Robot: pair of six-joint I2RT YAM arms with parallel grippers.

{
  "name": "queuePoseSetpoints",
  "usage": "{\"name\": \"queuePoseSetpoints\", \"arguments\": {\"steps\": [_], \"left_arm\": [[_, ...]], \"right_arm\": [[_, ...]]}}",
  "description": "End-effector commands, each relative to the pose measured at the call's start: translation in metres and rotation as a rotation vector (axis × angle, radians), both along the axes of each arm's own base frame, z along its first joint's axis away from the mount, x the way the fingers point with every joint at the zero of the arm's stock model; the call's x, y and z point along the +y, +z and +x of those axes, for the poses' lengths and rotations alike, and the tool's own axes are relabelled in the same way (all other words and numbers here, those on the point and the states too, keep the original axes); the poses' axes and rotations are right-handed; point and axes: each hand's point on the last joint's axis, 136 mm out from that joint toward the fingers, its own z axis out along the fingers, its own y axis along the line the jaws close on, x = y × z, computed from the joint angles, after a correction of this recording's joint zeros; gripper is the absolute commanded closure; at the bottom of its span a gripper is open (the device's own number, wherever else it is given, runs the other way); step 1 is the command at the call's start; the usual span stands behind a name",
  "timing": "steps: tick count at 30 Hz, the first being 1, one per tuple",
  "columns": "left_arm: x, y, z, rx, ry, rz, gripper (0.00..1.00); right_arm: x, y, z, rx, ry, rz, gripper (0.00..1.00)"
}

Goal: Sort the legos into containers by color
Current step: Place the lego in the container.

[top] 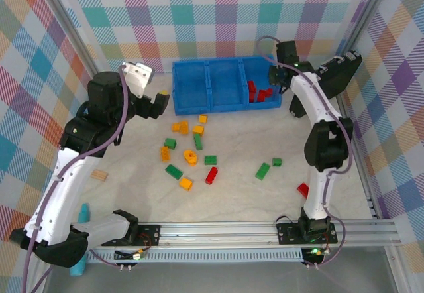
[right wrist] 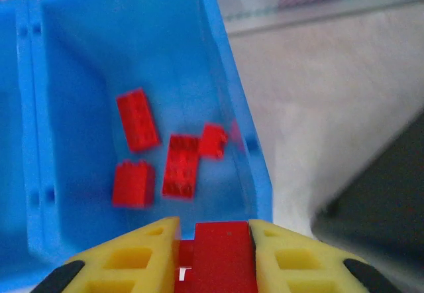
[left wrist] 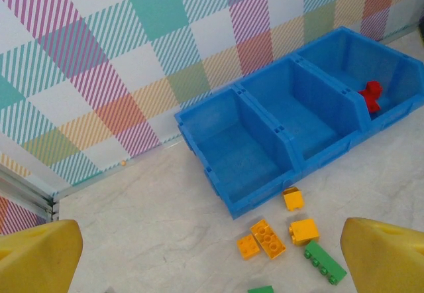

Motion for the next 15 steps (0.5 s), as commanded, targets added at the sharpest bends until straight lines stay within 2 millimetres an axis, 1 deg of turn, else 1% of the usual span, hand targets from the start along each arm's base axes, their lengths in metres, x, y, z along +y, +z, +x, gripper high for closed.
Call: {"name": "queuePoseSetpoints", "arguments": {"steps": [1, 4, 7, 11, 13, 15], "left_arm": [[-0.005, 0.004, 0.001, -0.023, -0.021, -0.009, 0.00], [-0.007, 0.003, 0.002, -0.014, -0.027, -0.015, 0.00], [-0.008, 0.001, 0.003, -0.010, -0.026, -0.009, 0.00], [-0.010, -0.006, 0.008, 0.009, -0.030, 0.000, 0.00], [-0.012, -0.008, 0.011, 0.018, -0.031, 0.001, 0.00], [-0.015, -0.009, 0.014, 0.030, -0.035, -0.001, 0.00]], "right_arm": [[0.009, 0.003, 0.038, -0.110, 0.053, -0.008, 0.77], [0.019, -0.017, 0.058, -0.117, 0.068, 0.018, 0.77], [0.025, -0.031, 0.070, -0.127, 0.076, 0.038, 0.76], [0.032, -0.045, 0.078, -0.122, 0.094, 0.053, 0.75], [0.037, -0.052, 0.080, -0.118, 0.112, 0.061, 0.72], [0.042, -0.059, 0.082, -0.112, 0.122, 0.054, 0.67]]}}
